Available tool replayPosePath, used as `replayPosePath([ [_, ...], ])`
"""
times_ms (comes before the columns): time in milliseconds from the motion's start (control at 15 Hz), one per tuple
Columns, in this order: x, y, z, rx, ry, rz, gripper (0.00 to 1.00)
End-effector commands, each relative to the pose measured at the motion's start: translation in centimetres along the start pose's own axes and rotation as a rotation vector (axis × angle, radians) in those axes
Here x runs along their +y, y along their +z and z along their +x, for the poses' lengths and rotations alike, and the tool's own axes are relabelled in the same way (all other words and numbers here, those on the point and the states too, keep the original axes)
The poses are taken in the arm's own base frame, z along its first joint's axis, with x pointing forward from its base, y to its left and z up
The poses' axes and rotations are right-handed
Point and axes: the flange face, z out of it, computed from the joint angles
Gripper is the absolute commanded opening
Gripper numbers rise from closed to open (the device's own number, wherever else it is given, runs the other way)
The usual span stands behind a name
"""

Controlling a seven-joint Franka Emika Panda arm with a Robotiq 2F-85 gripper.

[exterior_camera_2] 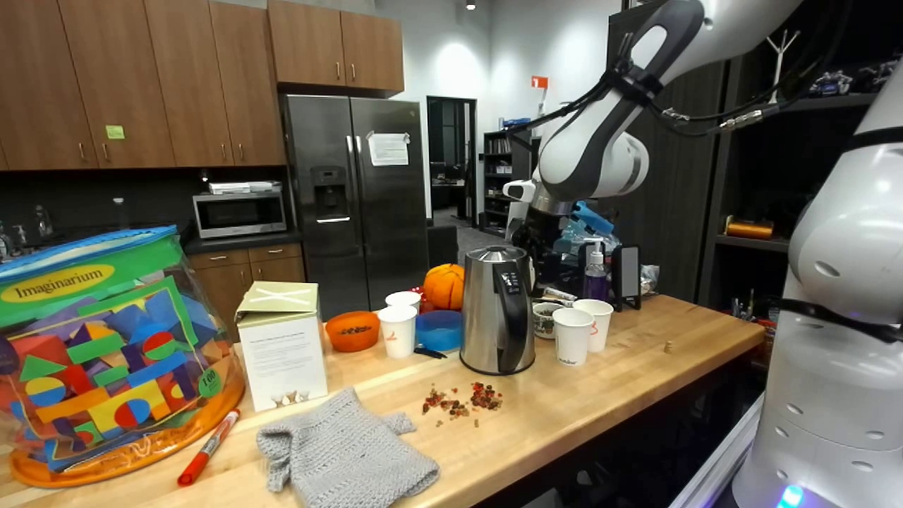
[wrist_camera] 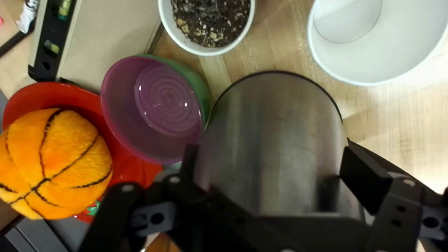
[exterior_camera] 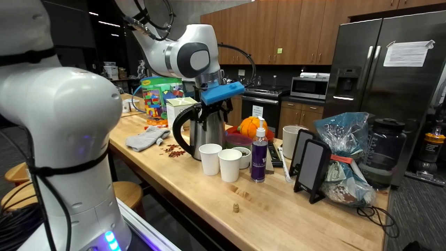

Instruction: Move the orange bowl backwards then move the kettle to the left.

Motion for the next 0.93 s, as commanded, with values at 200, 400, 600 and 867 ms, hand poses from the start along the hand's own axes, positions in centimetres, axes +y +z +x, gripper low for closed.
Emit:
replayPosePath([
  [200, 0.32, 0.35, -0.40, 0.102, -0.055, 0.014, 1.00],
  [400, 0.40, 0.32, -0.69, 0.147, -0.070, 0.028, 1.00],
  [600, 0.53, 0.41, -0.83, 0.181, -0.086, 0.038, 1.00],
  [867, 0.54, 0.57, -0.47, 0.221, -0.121, 0.051, 1.00],
])
